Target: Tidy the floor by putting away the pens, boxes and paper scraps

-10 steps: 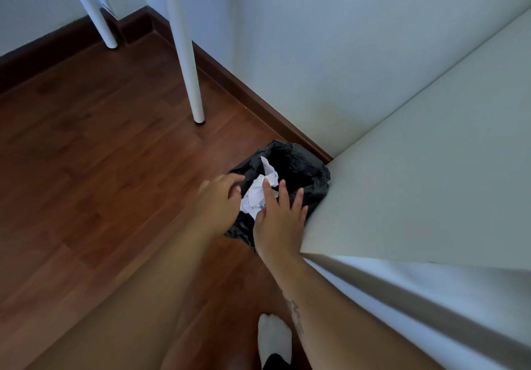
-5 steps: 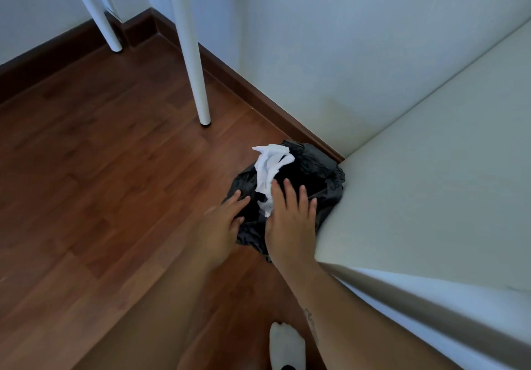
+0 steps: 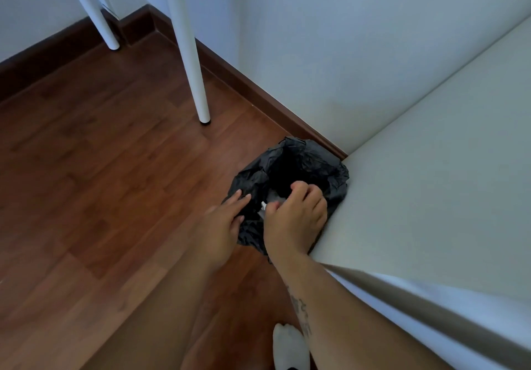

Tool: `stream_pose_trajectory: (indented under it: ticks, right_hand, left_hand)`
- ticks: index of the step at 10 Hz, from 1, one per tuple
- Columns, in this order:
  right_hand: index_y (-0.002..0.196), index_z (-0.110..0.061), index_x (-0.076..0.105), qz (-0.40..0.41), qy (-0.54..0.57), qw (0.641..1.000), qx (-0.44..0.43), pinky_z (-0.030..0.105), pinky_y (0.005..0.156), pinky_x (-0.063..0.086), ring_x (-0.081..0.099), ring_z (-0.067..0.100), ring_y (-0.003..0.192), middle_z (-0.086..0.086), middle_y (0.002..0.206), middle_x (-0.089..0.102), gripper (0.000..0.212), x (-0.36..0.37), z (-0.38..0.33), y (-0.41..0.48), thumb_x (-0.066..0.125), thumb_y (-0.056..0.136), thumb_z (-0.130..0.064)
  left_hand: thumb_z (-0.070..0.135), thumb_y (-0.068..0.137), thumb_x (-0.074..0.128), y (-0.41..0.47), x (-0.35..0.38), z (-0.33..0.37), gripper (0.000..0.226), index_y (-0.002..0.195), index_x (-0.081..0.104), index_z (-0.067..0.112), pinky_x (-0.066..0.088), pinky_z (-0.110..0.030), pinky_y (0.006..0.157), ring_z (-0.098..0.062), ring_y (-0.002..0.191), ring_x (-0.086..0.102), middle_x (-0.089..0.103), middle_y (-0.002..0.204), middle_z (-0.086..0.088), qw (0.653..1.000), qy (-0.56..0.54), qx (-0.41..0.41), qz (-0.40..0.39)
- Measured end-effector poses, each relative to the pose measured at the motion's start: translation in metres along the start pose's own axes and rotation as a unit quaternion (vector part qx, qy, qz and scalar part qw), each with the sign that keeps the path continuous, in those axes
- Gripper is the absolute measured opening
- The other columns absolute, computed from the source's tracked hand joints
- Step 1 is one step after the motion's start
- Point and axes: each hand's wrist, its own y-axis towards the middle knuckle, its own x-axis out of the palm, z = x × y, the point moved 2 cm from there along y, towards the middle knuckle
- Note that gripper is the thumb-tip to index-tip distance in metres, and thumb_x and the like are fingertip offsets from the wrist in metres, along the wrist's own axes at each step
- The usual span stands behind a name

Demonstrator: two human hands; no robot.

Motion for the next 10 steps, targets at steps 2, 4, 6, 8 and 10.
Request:
stream_pose_trajectory:
  ticks: [2, 4, 6, 8, 10]
  right_hand:
    - [0.14, -0.022, 0.05, -0.272, -0.157, 0.947, -0.072, 0.056, 0.114, -0.018, 0.003, 0.034, 0.15, 0.006, 0.156, 0.035, 0.052, 0.026, 0.02, 0.007, 0.022, 0.101, -0.042]
    - [0.139, -0.021, 0.049, -0.207, -0.127, 0.957, -0.156, 0.057, 0.118, -0.005, 0.018, 0.029, 0.148, 0.004, 0.145, 0.049, 0.047, 0.0, 0.014, -0.009, 0.027, 0.102, -0.037]
    - [0.152, -0.022, 0.027, -0.334, -0.16, 0.91, -0.189, 0.056, 0.12, -0.002, 0.007, 0.03, 0.15, 0.004, 0.158, 0.029, 0.053, -0.022, 0.009, -0.029, 0.023, 0.104, -0.043]
    - [0.152, -0.022, 0.027, -0.269, -0.135, 0.933, -0.197, 0.053, 0.12, 0.006, 0.012, 0.03, 0.15, 0.005, 0.157, 0.031, 0.053, -0.063, -0.003, -0.042, 0.03, 0.102, -0.041]
    - [0.154, -0.025, 0.023, -0.204, -0.107, 0.959, -0.164, 0.05, 0.12, 0.01, 0.013, 0.029, 0.15, 0.003, 0.158, 0.029, 0.054, -0.138, -0.024, -0.078, 0.03, 0.102, -0.04]
  left_hand:
    - [0.017, 0.104, 0.044, 0.001, -0.002, -0.002, 0.052, 0.15, 0.033, 0.038, 0.039, -0.033, 0.083, -0.038, 0.111, 0.054, 0.018, 0.161, 0.02, 1.0, 0.019, 0.01, 0.008]
    - [0.029, 0.106, 0.036, -0.007, -0.014, 0.011, 0.05, 0.153, 0.023, 0.039, 0.044, -0.033, 0.098, -0.021, 0.134, 0.035, 0.014, 0.163, 0.017, 0.991, 0.136, 0.001, 0.002]
    - [0.034, 0.105, 0.036, -0.039, -0.037, 0.019, 0.051, 0.154, 0.022, 0.035, 0.043, -0.035, 0.103, -0.022, 0.141, 0.028, 0.015, 0.164, 0.01, 0.977, 0.211, 0.005, -0.016]
    - [0.04, 0.1, 0.043, -0.094, -0.08, 0.016, 0.06, 0.154, 0.018, 0.034, 0.039, -0.04, 0.11, -0.021, 0.145, 0.024, 0.017, 0.163, 0.008, 0.977, 0.214, -0.007, -0.003]
    - [0.048, 0.098, 0.042, -0.151, -0.146, 0.04, 0.064, 0.155, 0.015, 0.035, 0.032, -0.04, 0.115, -0.02, 0.148, 0.02, 0.014, 0.164, 0.008, 0.963, 0.269, 0.008, 0.033]
